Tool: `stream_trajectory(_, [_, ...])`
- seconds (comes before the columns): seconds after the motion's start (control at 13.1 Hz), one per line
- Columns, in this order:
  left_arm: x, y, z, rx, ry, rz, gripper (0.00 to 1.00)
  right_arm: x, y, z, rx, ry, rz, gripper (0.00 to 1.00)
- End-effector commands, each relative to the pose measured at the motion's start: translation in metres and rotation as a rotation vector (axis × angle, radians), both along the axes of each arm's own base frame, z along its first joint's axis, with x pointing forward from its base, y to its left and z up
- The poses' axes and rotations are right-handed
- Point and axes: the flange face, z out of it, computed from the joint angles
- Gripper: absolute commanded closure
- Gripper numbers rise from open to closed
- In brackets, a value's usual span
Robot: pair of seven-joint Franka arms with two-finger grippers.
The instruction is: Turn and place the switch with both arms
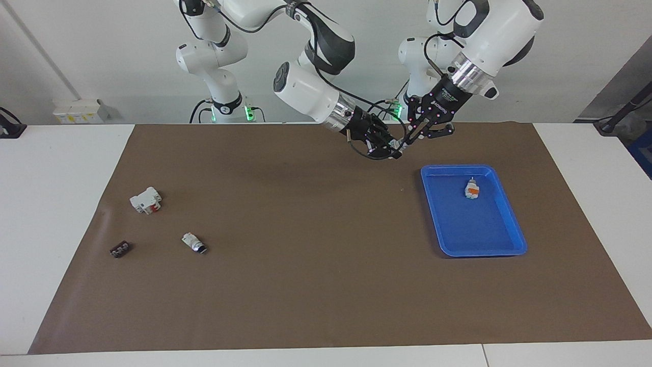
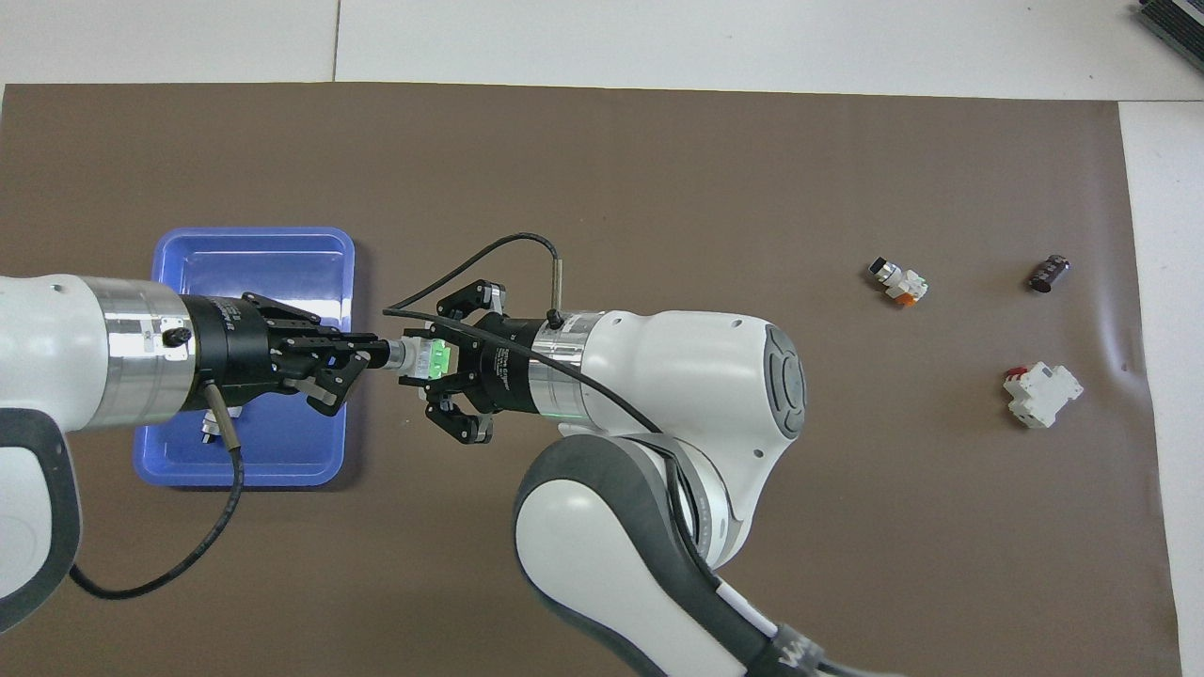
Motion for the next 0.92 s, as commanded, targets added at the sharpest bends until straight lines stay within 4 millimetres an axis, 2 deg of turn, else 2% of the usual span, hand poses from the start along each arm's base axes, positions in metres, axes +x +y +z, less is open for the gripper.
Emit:
stream_trajectory(0.0, [0.0074,0.0548,-0.0141,0.069,0.07,0.217,1.0,0.0065,-0.0186,0.0195,0.006,-0.006,-0.037,1.0])
stream_trajectory(0.77, [0.0071,0.0543,-0.0144,0.074,0.071,0.214,1.0,0.0061,-0.0188,0.0197,0.012,0.014,-0.051,1.0])
stream_trajectory(0.84, [0.0072,0.0556,-0.0149,0.096,0.064,0.209,1.0,0.0058,-0.0203,0.0186,0.008,0.01,-0.052,0.85])
